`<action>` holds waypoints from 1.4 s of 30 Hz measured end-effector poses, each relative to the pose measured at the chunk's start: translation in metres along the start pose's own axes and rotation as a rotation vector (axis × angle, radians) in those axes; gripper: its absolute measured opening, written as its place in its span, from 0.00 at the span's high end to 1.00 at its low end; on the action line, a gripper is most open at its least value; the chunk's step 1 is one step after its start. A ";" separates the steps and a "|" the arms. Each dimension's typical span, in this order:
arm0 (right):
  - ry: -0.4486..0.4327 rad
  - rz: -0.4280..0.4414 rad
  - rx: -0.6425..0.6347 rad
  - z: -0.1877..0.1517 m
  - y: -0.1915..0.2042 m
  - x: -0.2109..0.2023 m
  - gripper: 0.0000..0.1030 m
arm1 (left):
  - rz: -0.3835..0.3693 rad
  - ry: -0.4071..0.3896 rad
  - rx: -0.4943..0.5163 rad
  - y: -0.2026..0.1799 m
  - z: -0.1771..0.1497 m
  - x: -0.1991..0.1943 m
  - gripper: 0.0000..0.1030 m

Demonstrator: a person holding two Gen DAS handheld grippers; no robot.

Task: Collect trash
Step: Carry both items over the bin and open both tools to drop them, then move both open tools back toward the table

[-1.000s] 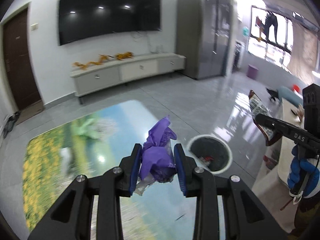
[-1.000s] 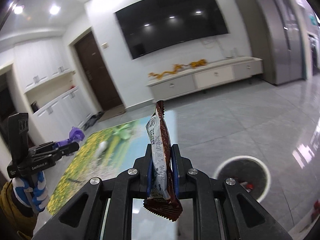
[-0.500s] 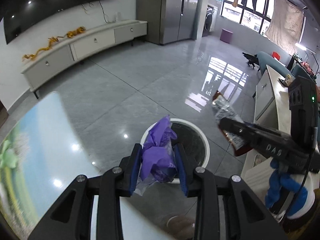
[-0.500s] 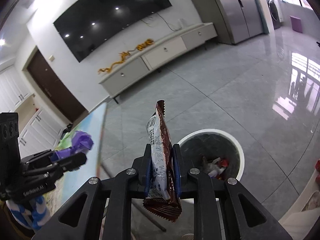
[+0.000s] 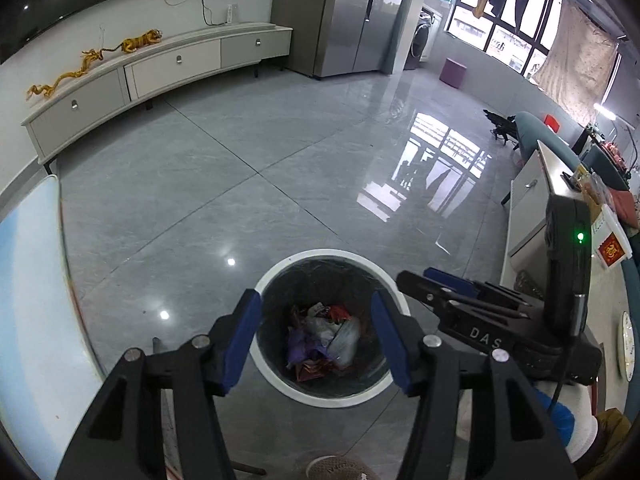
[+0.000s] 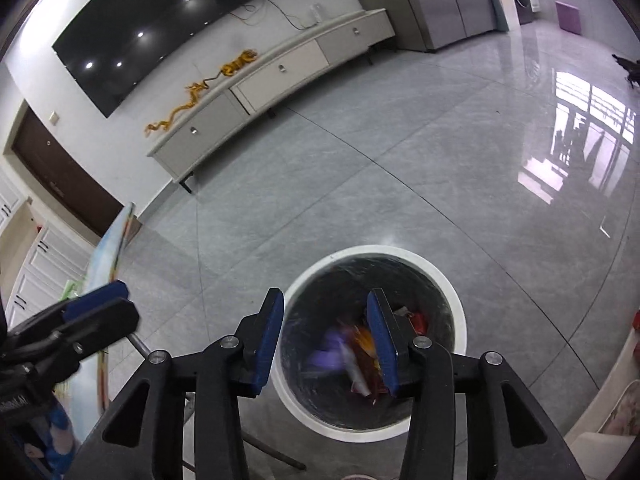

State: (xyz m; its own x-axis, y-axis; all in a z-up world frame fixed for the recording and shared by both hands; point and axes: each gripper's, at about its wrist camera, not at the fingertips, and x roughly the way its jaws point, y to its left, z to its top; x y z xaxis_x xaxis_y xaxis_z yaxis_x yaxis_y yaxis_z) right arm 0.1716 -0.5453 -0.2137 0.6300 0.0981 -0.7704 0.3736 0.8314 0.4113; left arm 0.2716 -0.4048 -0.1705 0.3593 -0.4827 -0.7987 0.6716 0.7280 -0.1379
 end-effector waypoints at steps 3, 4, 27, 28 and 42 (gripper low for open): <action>-0.008 -0.003 0.008 -0.004 0.000 -0.007 0.58 | 0.009 -0.022 -0.016 0.000 -0.002 -0.013 0.46; -0.014 -0.002 0.005 -0.006 0.003 -0.012 0.58 | 0.017 -0.035 -0.014 0.001 -0.003 -0.020 0.46; -0.253 0.131 -0.276 -0.064 0.157 -0.154 0.36 | 0.242 -0.410 -0.159 0.067 -0.118 -0.274 0.46; -0.252 0.135 -0.284 -0.068 0.162 -0.156 0.36 | 0.254 -0.415 -0.166 0.069 -0.125 -0.281 0.46; -0.375 0.207 -0.434 -0.109 0.238 -0.226 0.00 | 0.441 -0.578 -0.268 0.097 -0.213 -0.391 0.25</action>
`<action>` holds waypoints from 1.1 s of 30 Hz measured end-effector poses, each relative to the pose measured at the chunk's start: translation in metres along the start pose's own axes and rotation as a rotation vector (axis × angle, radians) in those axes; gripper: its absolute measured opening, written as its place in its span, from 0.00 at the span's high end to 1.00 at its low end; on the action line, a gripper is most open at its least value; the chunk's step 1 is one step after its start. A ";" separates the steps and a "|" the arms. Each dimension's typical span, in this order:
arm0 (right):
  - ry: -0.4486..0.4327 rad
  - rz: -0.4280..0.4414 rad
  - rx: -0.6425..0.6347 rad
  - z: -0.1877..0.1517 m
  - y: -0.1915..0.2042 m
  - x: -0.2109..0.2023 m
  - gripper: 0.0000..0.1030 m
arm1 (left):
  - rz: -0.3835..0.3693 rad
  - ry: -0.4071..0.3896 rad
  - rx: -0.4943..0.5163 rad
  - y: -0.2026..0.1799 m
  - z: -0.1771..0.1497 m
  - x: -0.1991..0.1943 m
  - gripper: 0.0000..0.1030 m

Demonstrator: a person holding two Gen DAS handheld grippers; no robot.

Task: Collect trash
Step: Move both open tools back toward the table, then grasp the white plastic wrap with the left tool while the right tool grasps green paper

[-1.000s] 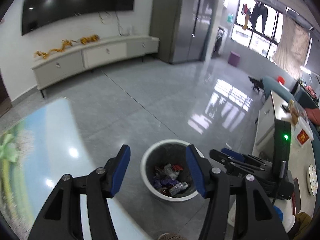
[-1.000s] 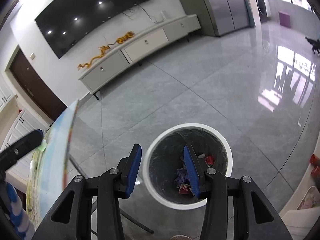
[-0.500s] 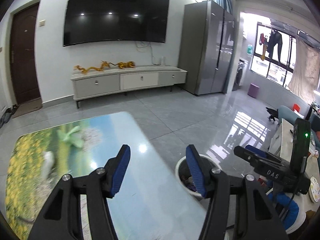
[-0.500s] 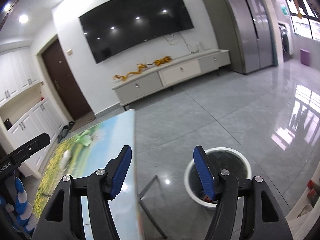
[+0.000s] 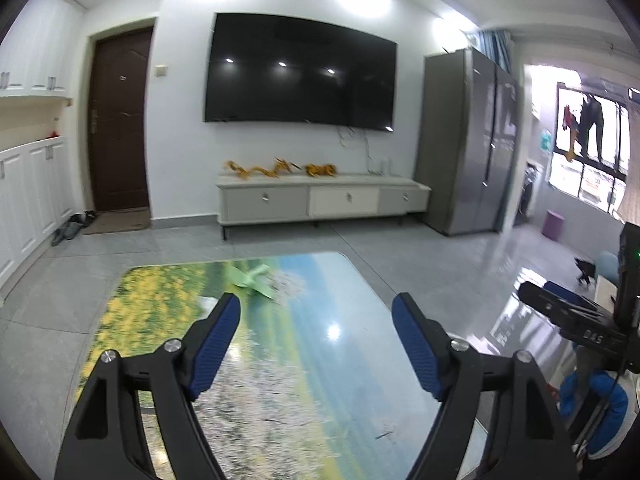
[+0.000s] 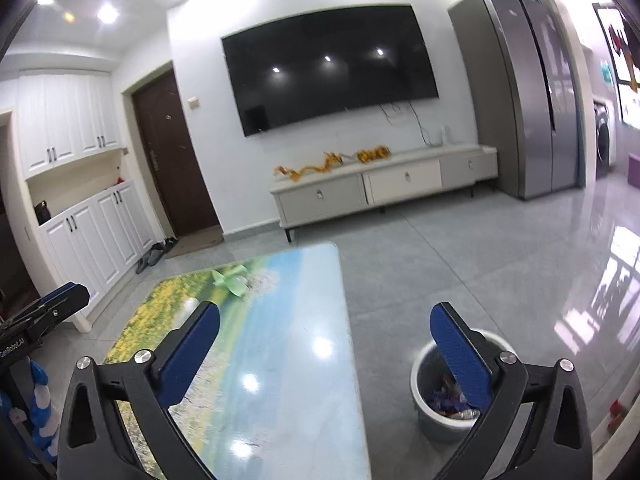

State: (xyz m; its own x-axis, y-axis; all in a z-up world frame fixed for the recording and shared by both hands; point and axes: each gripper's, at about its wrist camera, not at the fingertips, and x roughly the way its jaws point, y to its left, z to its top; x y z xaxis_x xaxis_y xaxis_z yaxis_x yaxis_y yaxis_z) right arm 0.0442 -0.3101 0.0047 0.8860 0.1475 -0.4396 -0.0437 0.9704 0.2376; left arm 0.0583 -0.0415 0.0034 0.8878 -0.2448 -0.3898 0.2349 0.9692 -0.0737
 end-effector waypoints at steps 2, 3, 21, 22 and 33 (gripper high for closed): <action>-0.019 0.010 -0.012 0.004 0.008 -0.007 0.00 | 0.018 -0.024 -0.015 0.013 0.000 -0.010 0.25; -0.030 0.014 -0.019 0.005 0.012 -0.011 0.00 | 0.026 -0.033 -0.021 0.017 0.000 -0.013 0.25; 0.078 0.095 -0.062 -0.013 0.011 0.043 0.00 | 0.159 0.102 -0.075 0.092 -0.025 0.034 0.25; 0.102 0.098 -0.065 -0.015 0.010 0.053 0.00 | 0.164 0.118 -0.080 0.097 -0.027 0.043 0.25; 0.289 0.133 -0.106 -0.021 0.024 0.155 0.00 | 0.110 0.321 -0.082 0.142 -0.049 0.177 0.25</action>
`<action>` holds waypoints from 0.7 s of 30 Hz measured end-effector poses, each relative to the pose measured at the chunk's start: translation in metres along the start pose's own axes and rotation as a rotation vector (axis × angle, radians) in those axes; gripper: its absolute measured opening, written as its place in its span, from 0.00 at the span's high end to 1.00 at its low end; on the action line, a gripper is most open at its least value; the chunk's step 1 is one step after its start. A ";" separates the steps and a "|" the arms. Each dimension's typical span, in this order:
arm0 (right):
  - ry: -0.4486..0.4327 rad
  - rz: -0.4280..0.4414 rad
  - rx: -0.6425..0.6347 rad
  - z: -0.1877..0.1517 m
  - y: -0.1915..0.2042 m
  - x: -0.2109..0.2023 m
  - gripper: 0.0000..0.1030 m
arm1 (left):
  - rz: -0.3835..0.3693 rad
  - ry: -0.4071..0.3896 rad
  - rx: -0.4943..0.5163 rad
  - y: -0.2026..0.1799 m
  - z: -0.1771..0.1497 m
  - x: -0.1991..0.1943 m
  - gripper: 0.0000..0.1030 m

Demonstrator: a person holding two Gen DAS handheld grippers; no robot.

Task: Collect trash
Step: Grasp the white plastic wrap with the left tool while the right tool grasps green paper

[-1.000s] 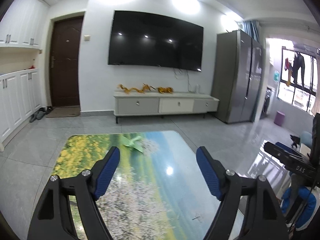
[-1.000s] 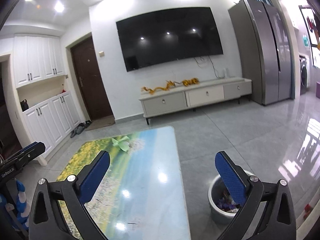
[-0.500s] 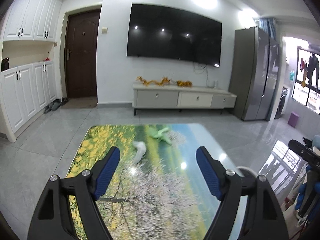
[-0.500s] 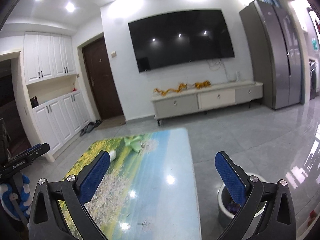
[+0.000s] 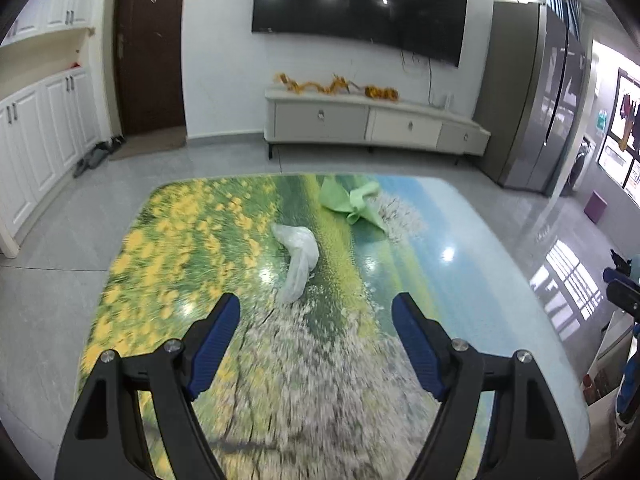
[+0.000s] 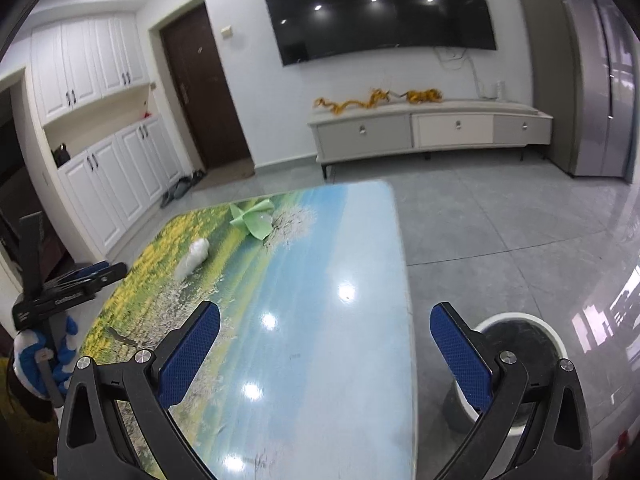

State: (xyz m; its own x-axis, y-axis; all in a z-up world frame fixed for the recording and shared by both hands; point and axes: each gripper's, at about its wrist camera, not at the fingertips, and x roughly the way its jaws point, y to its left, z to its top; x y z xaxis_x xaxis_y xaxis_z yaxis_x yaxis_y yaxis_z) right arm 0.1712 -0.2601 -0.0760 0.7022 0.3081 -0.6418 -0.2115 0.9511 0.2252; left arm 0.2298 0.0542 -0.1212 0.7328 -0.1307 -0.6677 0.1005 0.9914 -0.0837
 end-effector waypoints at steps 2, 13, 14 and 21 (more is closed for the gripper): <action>0.026 0.011 -0.037 0.010 0.008 0.019 0.00 | -0.011 0.022 0.002 0.002 0.007 0.022 0.25; 0.111 0.147 -0.242 0.072 0.066 0.142 0.00 | -0.001 0.096 -0.001 0.018 0.034 0.119 0.37; 0.114 0.157 -0.256 0.076 0.070 0.150 0.00 | 0.001 0.099 -0.006 0.019 0.033 0.123 0.38; 0.126 0.238 -0.378 0.106 0.111 0.216 0.00 | -0.017 0.111 -0.075 0.033 0.034 0.136 0.49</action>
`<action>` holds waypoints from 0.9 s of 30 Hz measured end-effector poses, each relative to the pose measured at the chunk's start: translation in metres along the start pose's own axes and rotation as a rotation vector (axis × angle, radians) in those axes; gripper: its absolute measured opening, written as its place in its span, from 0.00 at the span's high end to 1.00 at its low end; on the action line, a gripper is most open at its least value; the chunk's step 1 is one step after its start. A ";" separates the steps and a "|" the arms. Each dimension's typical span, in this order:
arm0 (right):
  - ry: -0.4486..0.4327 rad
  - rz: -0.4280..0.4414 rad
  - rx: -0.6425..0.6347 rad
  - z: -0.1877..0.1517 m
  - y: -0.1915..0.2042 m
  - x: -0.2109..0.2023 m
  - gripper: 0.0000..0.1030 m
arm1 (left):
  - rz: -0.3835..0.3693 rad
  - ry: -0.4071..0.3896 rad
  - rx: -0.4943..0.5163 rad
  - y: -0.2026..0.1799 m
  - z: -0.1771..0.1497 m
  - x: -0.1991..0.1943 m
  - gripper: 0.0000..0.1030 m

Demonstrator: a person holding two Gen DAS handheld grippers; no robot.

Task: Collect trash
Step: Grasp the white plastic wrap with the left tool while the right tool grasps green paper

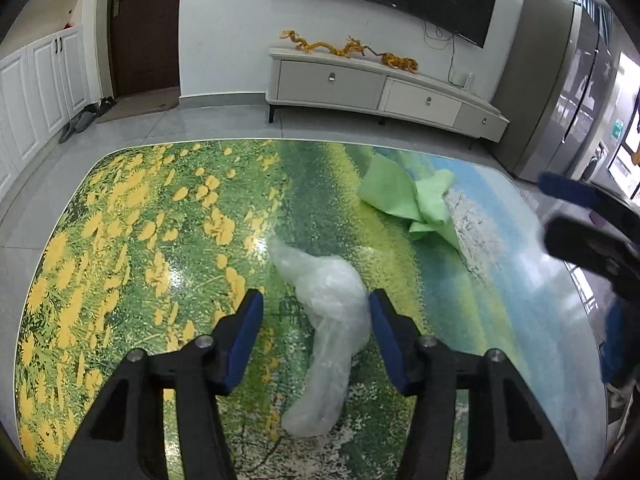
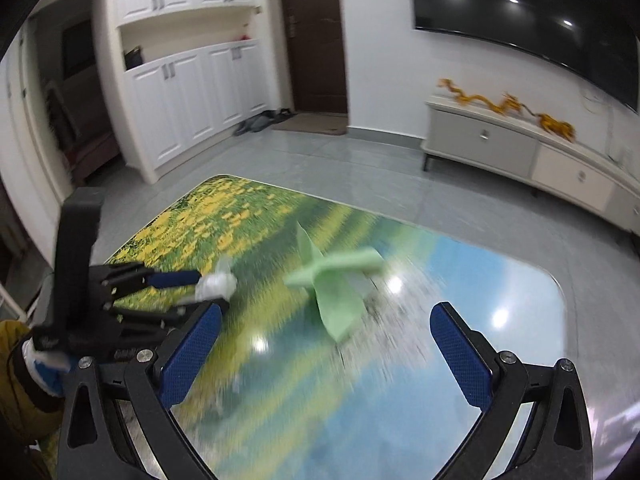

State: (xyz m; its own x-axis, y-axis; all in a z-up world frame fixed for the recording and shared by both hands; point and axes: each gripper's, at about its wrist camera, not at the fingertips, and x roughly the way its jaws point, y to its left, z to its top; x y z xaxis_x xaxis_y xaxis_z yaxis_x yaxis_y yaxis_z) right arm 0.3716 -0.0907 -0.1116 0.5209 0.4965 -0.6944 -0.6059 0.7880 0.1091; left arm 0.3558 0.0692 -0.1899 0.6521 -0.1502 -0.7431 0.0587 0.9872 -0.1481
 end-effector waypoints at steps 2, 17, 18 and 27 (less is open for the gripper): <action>0.008 0.012 -0.022 0.013 0.001 0.017 0.00 | -0.008 0.006 -0.013 0.002 0.000 0.002 0.55; 0.202 -0.014 -0.103 0.006 -0.004 0.089 0.37 | -0.043 0.005 -0.036 0.008 0.001 0.004 0.60; 0.194 -0.021 -0.108 0.002 -0.003 0.086 0.39 | -0.044 0.005 -0.036 0.008 0.001 0.004 0.60; 0.153 -0.016 -0.072 -0.035 0.014 0.033 0.49 | -0.057 0.014 -0.010 0.003 0.000 0.003 0.73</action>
State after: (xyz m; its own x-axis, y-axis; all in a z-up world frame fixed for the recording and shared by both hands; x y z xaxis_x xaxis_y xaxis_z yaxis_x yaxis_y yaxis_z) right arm 0.3589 -0.0760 -0.1576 0.4367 0.4190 -0.7961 -0.6424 0.7647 0.0500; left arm 0.3579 0.0718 -0.1927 0.6375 -0.2072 -0.7420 0.0877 0.9764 -0.1973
